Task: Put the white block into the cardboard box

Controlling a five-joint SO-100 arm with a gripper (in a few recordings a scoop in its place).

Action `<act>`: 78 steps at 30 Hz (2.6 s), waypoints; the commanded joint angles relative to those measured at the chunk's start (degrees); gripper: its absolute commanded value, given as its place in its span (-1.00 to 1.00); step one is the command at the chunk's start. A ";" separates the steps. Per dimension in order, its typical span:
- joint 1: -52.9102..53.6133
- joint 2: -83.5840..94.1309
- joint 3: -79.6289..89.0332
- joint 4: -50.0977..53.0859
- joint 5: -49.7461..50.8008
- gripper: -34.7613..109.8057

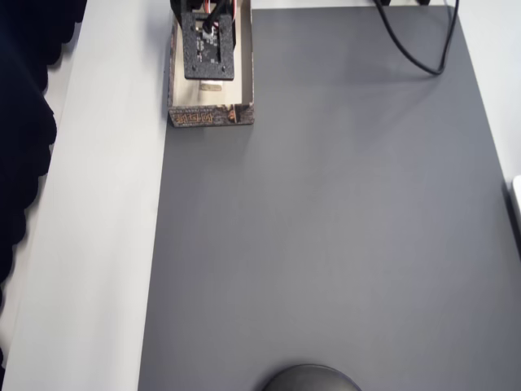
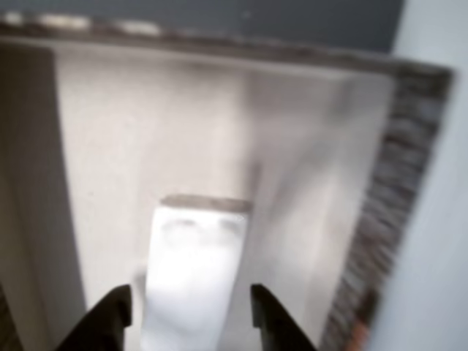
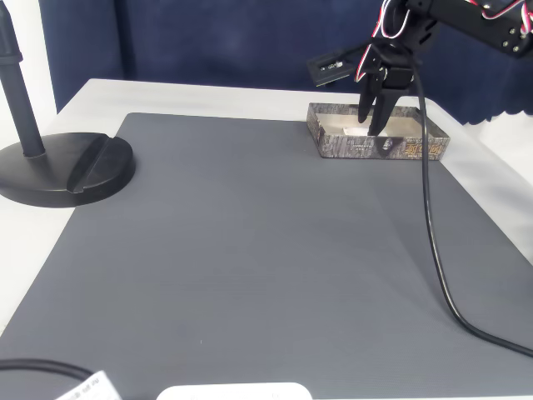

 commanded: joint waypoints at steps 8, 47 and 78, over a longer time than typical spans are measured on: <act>-0.44 10.37 -0.44 -0.26 0.44 -0.13; -34.01 80.16 61.35 -1.76 -37.09 -0.54; -67.76 114.61 107.40 -6.15 -64.07 -0.54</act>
